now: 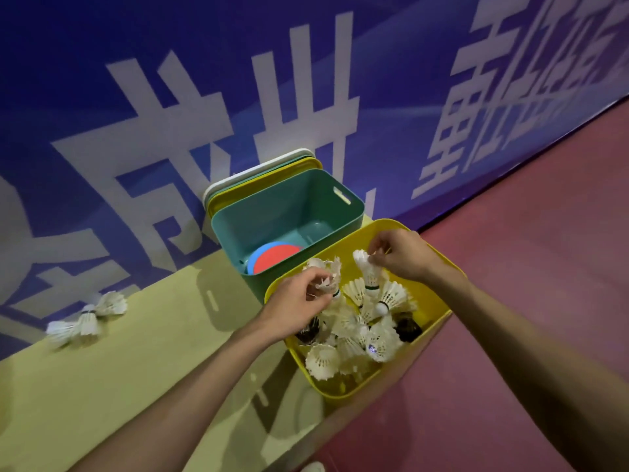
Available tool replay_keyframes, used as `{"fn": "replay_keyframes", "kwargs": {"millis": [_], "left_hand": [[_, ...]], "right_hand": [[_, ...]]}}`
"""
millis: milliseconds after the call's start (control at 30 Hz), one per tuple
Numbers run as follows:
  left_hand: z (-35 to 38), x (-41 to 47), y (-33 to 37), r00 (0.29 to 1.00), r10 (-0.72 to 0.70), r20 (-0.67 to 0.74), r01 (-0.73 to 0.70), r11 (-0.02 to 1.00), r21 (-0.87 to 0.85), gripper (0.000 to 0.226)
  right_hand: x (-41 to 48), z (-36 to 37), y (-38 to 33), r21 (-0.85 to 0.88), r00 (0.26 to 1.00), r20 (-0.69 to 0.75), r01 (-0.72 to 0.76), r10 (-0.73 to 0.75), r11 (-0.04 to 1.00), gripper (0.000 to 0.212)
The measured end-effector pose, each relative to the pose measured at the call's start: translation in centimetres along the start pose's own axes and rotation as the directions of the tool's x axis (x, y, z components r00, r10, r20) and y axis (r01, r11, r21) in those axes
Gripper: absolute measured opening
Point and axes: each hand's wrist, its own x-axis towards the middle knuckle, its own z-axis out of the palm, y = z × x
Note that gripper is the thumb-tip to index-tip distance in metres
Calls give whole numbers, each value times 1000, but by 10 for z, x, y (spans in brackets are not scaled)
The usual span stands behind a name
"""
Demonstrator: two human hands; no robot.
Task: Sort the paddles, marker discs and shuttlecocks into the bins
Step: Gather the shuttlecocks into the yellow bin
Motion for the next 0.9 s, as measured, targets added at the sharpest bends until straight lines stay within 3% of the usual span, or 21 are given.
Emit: {"fn": "replay_keyframes", "kwargs": {"millis": [100, 267, 500, 900], "left_hand": [[5, 1, 3, 998, 30, 53, -29, 999, -15, 39], [-10, -2, -2, 993, 89, 71, -87, 996, -38, 31], [-53, -9, -39, 993, 57, -104, -67, 993, -93, 20], [-147, -40, -142, 906, -205, -371, 131, 968, -214, 23]], "right_hand": [[-2, -1, -1, -24, 1000, 11, -16, 16, 1000, 14], [0, 1, -19, -35, 999, 21, 39, -38, 999, 17], [20, 26, -71, 30, 989, 26, 145, -146, 989, 12], [82, 115, -201, 95, 943, 139, 290, -302, 952, 14]]}}
